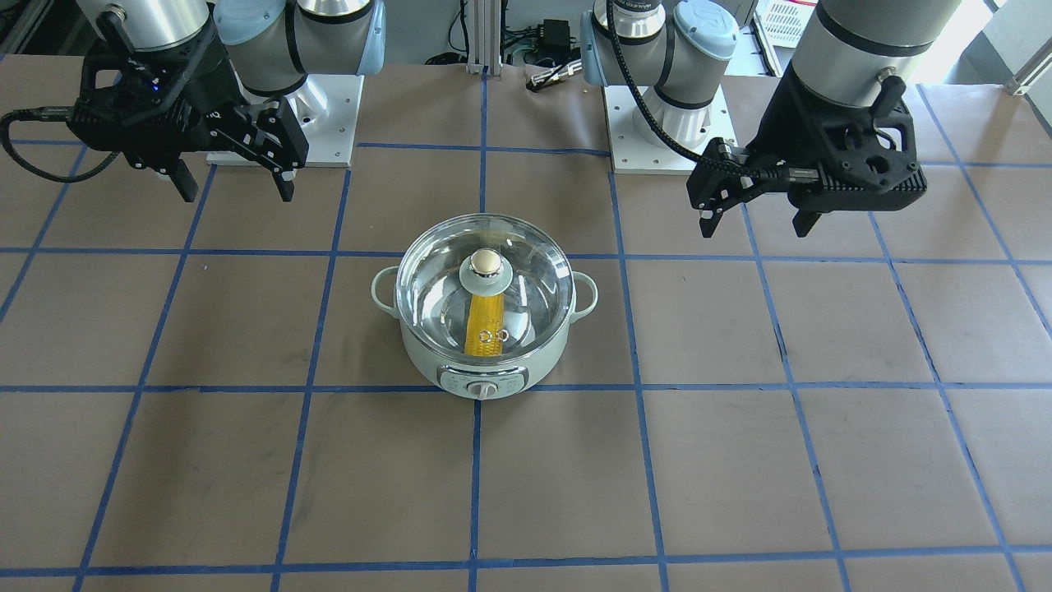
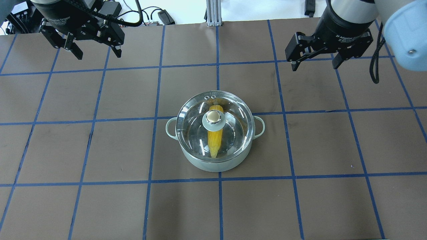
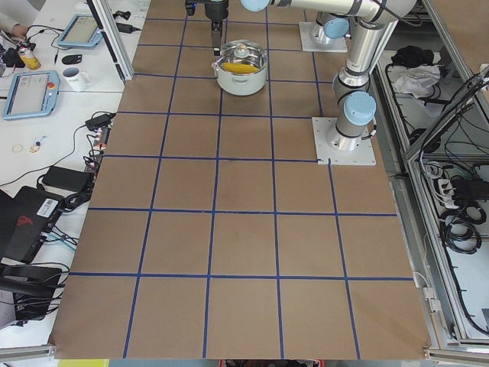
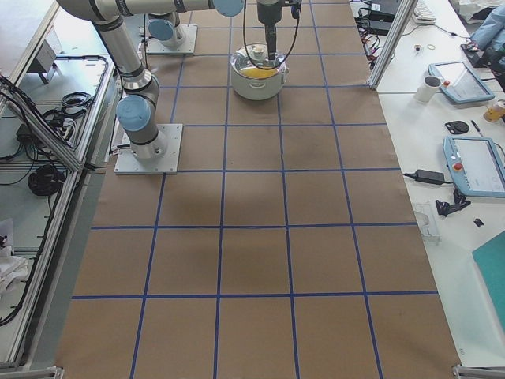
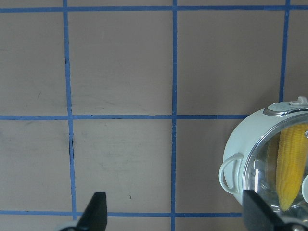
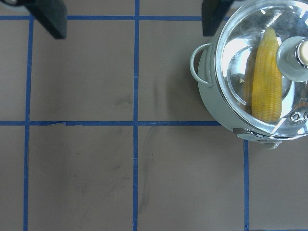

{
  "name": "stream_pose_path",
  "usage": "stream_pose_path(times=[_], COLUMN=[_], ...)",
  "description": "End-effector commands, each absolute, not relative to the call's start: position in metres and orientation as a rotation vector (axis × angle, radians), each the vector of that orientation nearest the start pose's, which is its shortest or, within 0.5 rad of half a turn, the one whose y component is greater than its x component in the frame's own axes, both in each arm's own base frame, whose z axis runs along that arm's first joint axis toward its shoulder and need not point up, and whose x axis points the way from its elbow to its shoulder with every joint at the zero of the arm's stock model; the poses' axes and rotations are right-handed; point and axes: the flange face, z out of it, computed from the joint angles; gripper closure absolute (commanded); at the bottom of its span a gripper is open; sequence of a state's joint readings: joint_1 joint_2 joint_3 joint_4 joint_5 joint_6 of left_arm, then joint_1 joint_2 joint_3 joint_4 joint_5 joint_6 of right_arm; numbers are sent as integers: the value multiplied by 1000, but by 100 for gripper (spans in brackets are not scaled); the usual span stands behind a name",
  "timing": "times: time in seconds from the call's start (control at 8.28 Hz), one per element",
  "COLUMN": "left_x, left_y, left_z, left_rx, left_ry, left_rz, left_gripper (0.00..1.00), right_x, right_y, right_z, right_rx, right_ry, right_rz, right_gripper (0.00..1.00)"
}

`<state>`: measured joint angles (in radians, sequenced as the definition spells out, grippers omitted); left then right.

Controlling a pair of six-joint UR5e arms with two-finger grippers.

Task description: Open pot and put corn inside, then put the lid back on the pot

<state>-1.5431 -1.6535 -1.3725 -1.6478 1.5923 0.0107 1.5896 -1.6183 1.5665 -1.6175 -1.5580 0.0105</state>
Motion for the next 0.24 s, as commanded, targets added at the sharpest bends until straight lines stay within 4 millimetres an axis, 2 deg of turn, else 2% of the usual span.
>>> stream_pose_path(times=[0.0, 0.12], left_x=[-116, -116], left_y=[-531, -528], left_z=[530, 526], left_rx=[-27, -27], left_ry=[3118, 3118], left_rz=[-45, -38], left_gripper=[0, 0], right_x=[144, 144], right_y=[-478, -478], right_z=[518, 518], right_rx=[-13, -16], right_ry=[3118, 3118], right_rz=[-155, -155], right_gripper=[0, 0])
